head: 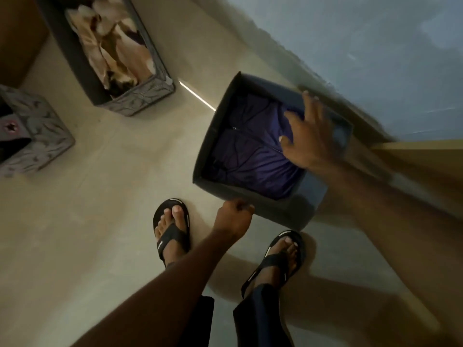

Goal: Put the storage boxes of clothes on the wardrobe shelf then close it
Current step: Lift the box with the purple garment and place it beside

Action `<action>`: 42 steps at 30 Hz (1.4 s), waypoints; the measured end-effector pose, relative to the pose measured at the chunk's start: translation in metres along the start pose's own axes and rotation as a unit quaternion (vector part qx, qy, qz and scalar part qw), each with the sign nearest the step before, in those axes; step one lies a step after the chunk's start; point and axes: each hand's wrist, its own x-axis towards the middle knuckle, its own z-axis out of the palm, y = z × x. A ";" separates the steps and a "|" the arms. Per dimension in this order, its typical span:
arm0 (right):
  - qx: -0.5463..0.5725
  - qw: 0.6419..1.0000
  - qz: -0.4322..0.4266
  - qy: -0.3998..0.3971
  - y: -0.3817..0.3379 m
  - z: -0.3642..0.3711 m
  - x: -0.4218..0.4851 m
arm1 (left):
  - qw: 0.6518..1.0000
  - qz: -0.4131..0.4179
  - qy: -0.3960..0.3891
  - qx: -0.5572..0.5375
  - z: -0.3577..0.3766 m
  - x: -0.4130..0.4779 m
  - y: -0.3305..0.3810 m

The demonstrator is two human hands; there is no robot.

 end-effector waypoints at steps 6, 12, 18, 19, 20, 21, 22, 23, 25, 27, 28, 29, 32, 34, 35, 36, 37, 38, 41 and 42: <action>-0.029 0.995 0.050 -0.076 0.008 -0.014 0.013 | 0.997 0.036 0.067 0.017 -0.029 -0.008 0.002; 0.076 0.964 0.134 -0.215 0.006 0.001 -0.030 | 0.988 0.003 0.153 0.004 -0.089 -0.003 0.001; 0.124 0.954 0.160 -0.221 0.000 0.036 -0.083 | 0.985 -0.012 0.074 0.153 -0.118 0.003 0.001; 0.122 0.956 0.164 -0.210 -0.001 0.037 -0.090 | 0.984 -0.007 0.069 0.165 -0.118 0.000 0.000; 0.121 0.958 0.167 -0.199 -0.002 0.035 -0.096 | 0.983 -0.005 0.065 0.171 -0.116 -0.005 0.000; 0.118 0.959 0.170 -0.193 -0.003 0.034 -0.101 | 0.983 -0.002 0.067 0.170 -0.113 -0.009 0.000; 0.113 0.961 0.170 -0.186 -0.003 0.030 -0.108 | 0.983 0.000 0.070 0.169 -0.110 -0.018 0.002; 0.109 0.963 0.170 -0.178 -0.003 0.025 -0.115 | 0.983 0.005 0.074 0.167 -0.107 -0.026 0.003; 0.111 0.965 0.180 -0.158 -0.004 0.007 -0.133 | 0.983 0.012 0.068 0.171 -0.106 -0.046 0.007; 0.123 0.961 0.207 -0.139 -0.004 -0.017 -0.155 | 0.983 0.015 0.058 0.173 -0.108 -0.069 0.016; 0.132 0.957 0.219 -0.133 -0.006 -0.031 -0.168 | 0.982 0.019 0.054 0.177 -0.109 -0.083 0.022; 0.139 0.955 0.230 -0.128 -0.008 -0.043 -0.181 | 0.982 0.025 0.054 0.181 -0.111 -0.095 0.027; 0.156 0.946 0.262 -0.110 -0.022 -0.089 -0.224 | 0.978 0.050 0.049 0.198 -0.117 -0.142 0.051; 0.158 0.940 0.291 -0.084 -0.038 -0.123 -0.257 | 0.970 0.085 0.042 0.222 -0.124 -0.179 0.069; 0.162 0.933 0.313 -0.069 -0.047 -0.144 -0.278 | 0.962 0.109 0.040 0.246 -0.131 -0.204 0.079; 0.171 0.928 0.326 -0.058 -0.056 -0.159 -0.294 | 0.952 0.133 0.044 0.272 -0.138 -0.224 0.088; 0.186 0.920 0.342 -0.045 -0.067 -0.179 -0.316 | 0.941 0.157 0.046 0.296 -0.147 -0.251 0.097; 0.205 0.913 0.353 -0.025 -0.079 -0.199 -0.337 | 0.930 0.181 0.044 0.317 -0.156 -0.279 0.107; 0.258 0.897 0.359 0.018 -0.111 -0.256 -0.400 | 0.900 0.242 0.040 0.361 -0.189 -0.354 0.130; 0.268 0.894 0.359 0.035 -0.124 -0.278 -0.426 | 0.892 0.255 0.036 0.371 -0.200 -0.382 0.135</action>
